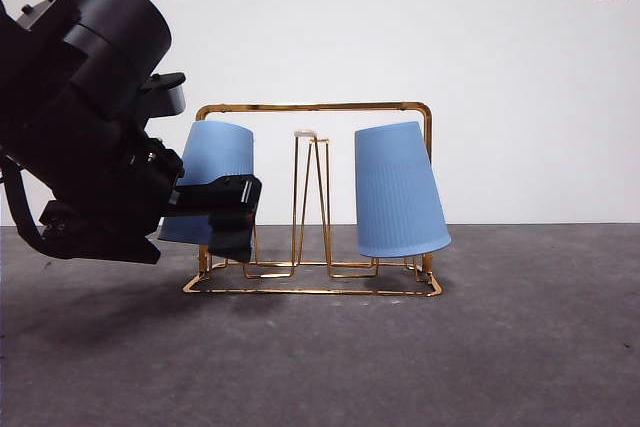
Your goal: Pick up cup 1,put cup 1 in the cup rack,pick up cup 2,put cup 2 in the cup rack
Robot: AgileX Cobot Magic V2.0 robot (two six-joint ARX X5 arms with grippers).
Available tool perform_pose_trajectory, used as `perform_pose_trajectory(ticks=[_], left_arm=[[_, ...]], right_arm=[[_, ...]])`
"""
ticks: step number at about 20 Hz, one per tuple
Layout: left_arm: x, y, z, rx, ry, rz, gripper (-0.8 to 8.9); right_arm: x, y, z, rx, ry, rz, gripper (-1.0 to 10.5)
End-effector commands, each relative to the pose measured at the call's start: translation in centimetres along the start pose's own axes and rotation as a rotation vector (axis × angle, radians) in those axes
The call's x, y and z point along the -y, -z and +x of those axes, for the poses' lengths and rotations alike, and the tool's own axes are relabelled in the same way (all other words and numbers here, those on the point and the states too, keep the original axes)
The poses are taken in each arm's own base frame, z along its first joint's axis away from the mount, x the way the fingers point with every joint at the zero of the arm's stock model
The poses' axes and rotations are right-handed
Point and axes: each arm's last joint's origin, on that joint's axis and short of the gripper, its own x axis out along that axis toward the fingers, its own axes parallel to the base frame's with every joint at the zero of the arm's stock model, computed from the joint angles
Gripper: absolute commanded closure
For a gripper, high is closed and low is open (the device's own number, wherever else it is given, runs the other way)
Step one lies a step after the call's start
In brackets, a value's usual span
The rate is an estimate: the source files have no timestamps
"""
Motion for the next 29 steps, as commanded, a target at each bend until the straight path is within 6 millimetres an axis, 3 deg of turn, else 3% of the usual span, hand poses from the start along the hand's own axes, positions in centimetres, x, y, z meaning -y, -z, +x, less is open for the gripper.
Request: perform_pose_trajectory(ticks=[1,9,13,19,20,21,22,23,24,25,29], left_arm=[[0.0,-0.3,0.0,0.015,0.010,-0.025,2.71],[-0.1,0.0,-1.9,-0.173,0.107,-0.068,2.74],[-0.2,-1.0,-5.3,-0.257,0.187,-0.070,2.80],[-0.8,-3.8,-12.9,-0.222,0.470,-0.104,2.85],[-1.0,-4.4,-14.4,-0.188,0.519,-0.106,3.39],[-1.2,-4.9,-15.6,-0.158,0.555,-0.106,4.71],[-1.4,-5.4,-17.1,-0.122,0.592,-0.105,6.88],[-1.6,-5.9,-18.2,-0.095,0.608,-0.105,8.45],[-1.9,-6.5,-19.5,-0.066,0.627,-0.103,8.21],[-2.1,-6.9,-20.4,-0.047,0.635,-0.102,8.21],[-2.6,-8.0,-23.1,-0.022,0.637,-0.084,8.18]], right_arm=[[0.0,0.0,0.0,0.004,0.004,0.005,7.0],[0.0,0.0,0.0,0.003,0.004,0.006,7.0],[0.0,0.1,0.0,-0.010,-0.001,0.007,7.0],[-0.3,0.6,0.1,-0.058,-0.084,0.033,7.0],[-0.4,0.6,0.0,-0.059,-0.112,0.036,7.0],[-0.4,0.6,0.0,-0.059,-0.136,0.037,7.0],[-0.6,0.5,0.1,-0.063,-0.167,0.040,7.5],[-0.7,0.5,0.2,-0.067,-0.193,0.047,8.3],[-0.8,0.5,0.2,-0.070,-0.217,0.067,9.3],[-0.9,0.4,0.3,-0.076,-0.236,0.069,9.6],[-1.0,0.3,0.5,-0.085,-0.246,0.095,9.6]])
